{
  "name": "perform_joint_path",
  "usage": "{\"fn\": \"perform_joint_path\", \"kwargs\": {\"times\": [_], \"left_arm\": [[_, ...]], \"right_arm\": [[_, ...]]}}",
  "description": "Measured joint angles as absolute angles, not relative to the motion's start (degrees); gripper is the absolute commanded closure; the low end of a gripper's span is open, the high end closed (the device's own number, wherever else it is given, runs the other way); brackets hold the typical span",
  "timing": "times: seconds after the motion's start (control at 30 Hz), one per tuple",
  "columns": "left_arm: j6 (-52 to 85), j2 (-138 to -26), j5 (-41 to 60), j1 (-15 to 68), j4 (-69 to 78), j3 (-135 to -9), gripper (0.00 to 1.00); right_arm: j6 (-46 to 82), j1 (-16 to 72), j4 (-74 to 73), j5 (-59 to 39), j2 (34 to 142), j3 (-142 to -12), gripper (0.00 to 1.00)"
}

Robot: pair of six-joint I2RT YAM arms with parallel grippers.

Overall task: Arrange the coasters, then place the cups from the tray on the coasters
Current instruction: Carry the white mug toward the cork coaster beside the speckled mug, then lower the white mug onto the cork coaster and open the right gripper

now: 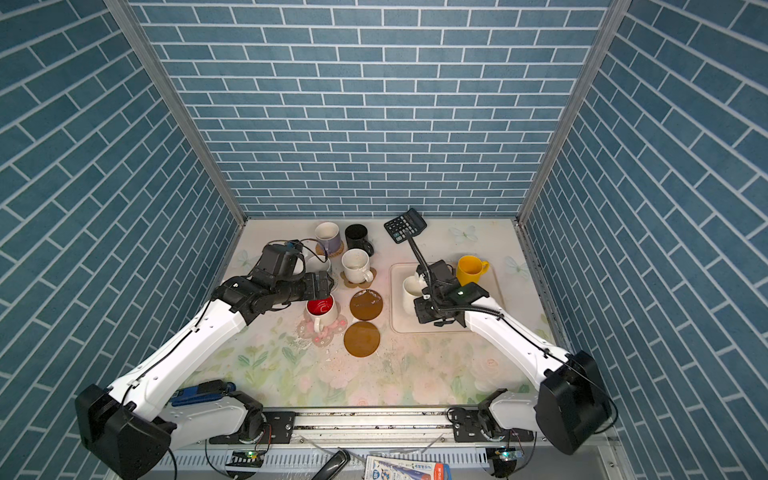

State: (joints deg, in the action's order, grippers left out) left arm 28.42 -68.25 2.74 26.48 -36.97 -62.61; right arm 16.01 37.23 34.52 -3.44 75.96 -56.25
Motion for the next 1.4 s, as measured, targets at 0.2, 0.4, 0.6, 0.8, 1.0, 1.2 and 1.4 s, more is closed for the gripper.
{"fn": "perform_joint_path", "kwargs": {"times": [0.2, 0.4, 0.6, 0.8, 1.0, 1.2, 1.4], "left_arm": [[28.2, -67.8, 3.0, 24.4, -37.7, -62.0, 0.01], [28.2, -67.1, 3.1, 23.6, -37.9, -61.1, 0.01], [27.8, -67.1, 3.0, 22.5, -37.9, -61.0, 0.01], [27.6, -67.1, 3.1, 22.0, -37.8, -61.0, 0.01], [27.4, -67.1, 3.1, 21.7, -37.4, -61.0, 0.01], [27.1, -67.6, 3.1, 21.6, -37.4, -61.0, 0.01], [26.9, -68.4, 3.0, 21.6, -37.0, -61.0, 0.01]], "right_arm": [[15.7, 42.5, 31.3, -3.3, 82.3, -61.0, 1.0], [14.5, 46.5, 27.7, -3.5, 86.9, -64.5, 1.0], [12.8, 48.8, 24.7, -4.4, 90.0, -65.2, 1.0], [11.5, 48.8, 22.7, -4.4, 93.7, -66.2, 1.0], [11.0, 48.8, 20.3, -4.4, 95.9, -66.2, 1.0], [10.3, 48.8, 18.8, -4.3, 98.0, -66.7, 1.0], [10.1, 48.8, 17.7, -4.2, 99.8, -67.5, 0.97]]}}
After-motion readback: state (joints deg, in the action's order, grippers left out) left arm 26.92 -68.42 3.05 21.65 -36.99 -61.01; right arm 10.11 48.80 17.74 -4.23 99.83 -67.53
